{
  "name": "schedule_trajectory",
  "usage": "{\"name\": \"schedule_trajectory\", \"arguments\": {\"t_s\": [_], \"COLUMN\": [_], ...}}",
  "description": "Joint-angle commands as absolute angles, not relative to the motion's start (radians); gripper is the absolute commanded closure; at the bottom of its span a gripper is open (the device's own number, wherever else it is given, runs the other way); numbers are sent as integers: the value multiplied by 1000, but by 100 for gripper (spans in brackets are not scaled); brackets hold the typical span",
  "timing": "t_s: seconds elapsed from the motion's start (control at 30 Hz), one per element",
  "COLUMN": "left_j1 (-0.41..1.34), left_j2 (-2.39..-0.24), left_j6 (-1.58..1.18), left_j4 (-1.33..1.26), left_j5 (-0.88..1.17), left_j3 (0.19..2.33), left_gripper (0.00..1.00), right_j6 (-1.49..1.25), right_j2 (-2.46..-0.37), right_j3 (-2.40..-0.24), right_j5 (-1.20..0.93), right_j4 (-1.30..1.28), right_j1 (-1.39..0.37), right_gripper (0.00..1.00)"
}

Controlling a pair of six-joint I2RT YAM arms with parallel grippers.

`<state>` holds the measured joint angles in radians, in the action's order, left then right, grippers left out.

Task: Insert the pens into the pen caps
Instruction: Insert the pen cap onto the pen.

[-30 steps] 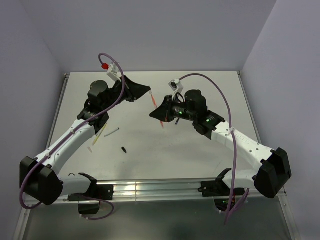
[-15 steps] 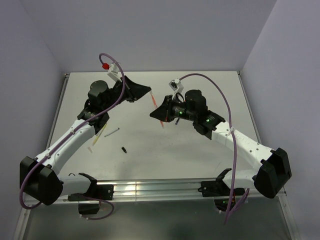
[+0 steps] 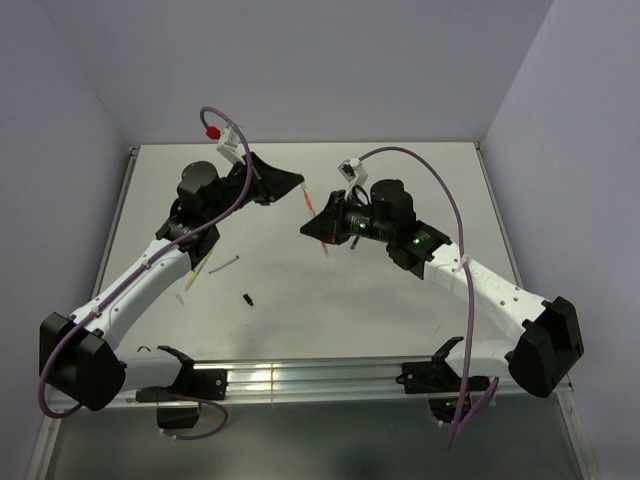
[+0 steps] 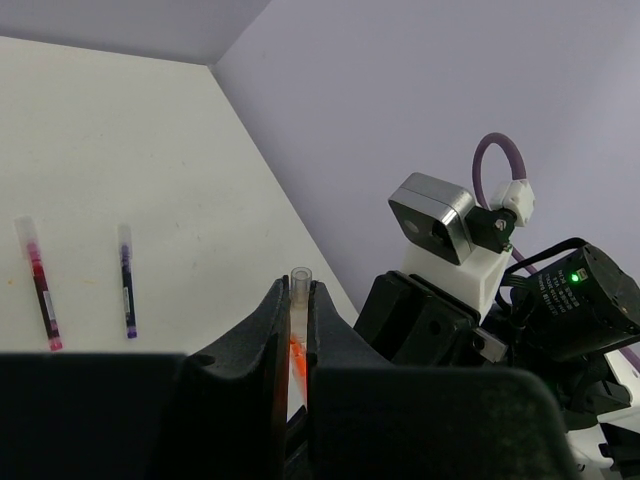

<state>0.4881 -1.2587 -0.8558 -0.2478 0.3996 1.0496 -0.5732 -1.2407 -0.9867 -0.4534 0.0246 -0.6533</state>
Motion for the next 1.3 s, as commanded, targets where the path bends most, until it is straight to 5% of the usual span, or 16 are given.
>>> {"name": "schedule_trajectory", "arguments": {"t_s": [0.0, 1.27], "left_j1": [500, 692], "left_j2": [-1252, -1160], "left_j6": [-835, -846], "left_j4": [-278, -307], "left_j5": [405, 336], "left_j3": [1072, 991], "left_gripper": [100, 100], "right_j6": [-551, -511], "right_j2": [-1200, -1121], "right_j3": [-1008, -937], "right_j5": [-437, -262], "right_j4": [46, 95], "right_j1": [-641, -635], "right_gripper": [100, 100]}}
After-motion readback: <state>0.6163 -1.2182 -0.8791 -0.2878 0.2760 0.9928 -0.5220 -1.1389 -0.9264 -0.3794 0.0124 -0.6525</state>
